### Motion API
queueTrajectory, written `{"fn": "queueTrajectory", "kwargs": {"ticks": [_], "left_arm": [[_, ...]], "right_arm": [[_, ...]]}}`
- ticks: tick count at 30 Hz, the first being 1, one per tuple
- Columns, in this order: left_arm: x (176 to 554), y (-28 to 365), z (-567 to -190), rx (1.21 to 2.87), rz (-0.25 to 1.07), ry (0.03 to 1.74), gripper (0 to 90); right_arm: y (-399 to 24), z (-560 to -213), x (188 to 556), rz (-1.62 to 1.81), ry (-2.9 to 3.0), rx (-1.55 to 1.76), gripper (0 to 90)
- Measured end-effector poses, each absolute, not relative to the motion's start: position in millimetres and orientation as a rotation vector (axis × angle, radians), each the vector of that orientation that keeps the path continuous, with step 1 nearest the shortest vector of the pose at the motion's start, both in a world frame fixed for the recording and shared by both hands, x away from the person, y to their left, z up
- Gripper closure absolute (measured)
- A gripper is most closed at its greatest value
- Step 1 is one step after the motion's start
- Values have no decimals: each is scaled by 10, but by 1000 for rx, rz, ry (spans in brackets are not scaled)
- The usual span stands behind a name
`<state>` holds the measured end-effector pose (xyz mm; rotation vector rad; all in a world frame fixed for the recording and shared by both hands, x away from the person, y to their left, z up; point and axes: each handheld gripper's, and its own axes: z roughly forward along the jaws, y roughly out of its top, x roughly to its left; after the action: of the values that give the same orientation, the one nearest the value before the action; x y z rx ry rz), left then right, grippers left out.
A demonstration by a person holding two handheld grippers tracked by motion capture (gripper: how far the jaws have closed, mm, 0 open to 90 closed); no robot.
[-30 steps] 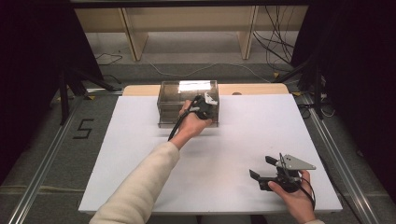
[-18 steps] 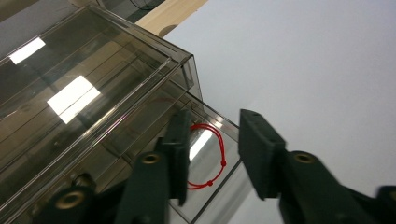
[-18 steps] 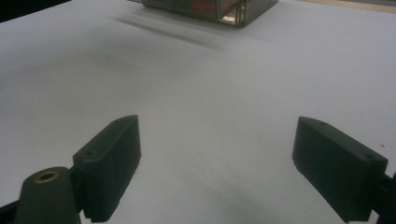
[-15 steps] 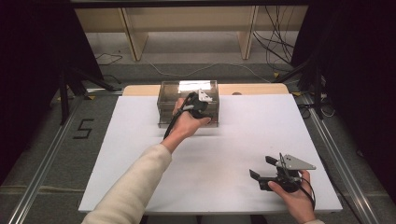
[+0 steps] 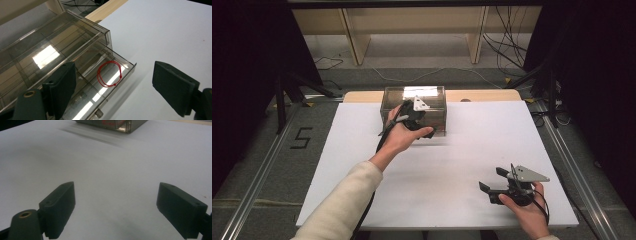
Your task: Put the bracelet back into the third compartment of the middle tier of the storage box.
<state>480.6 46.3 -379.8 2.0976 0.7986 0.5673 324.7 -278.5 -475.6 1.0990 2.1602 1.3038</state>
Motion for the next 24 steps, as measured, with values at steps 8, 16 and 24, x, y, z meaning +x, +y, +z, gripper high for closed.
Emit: {"fn": "queueTrajectory", "kwargs": {"ticks": [8,16,24], "left_arm": [[4425,737,-3907,2074,577,749,195],[3967,1089,-4257,2043,522,724,192],[3575,1475,-4616,1988,440,783,181]], "right_arm": [[-2785,-4755,3244,1304,2155,1103,165],[-2768,-4760,3241,1295,2163,1111,165],[-2760,-4771,3250,1288,2172,1101,165]]}}
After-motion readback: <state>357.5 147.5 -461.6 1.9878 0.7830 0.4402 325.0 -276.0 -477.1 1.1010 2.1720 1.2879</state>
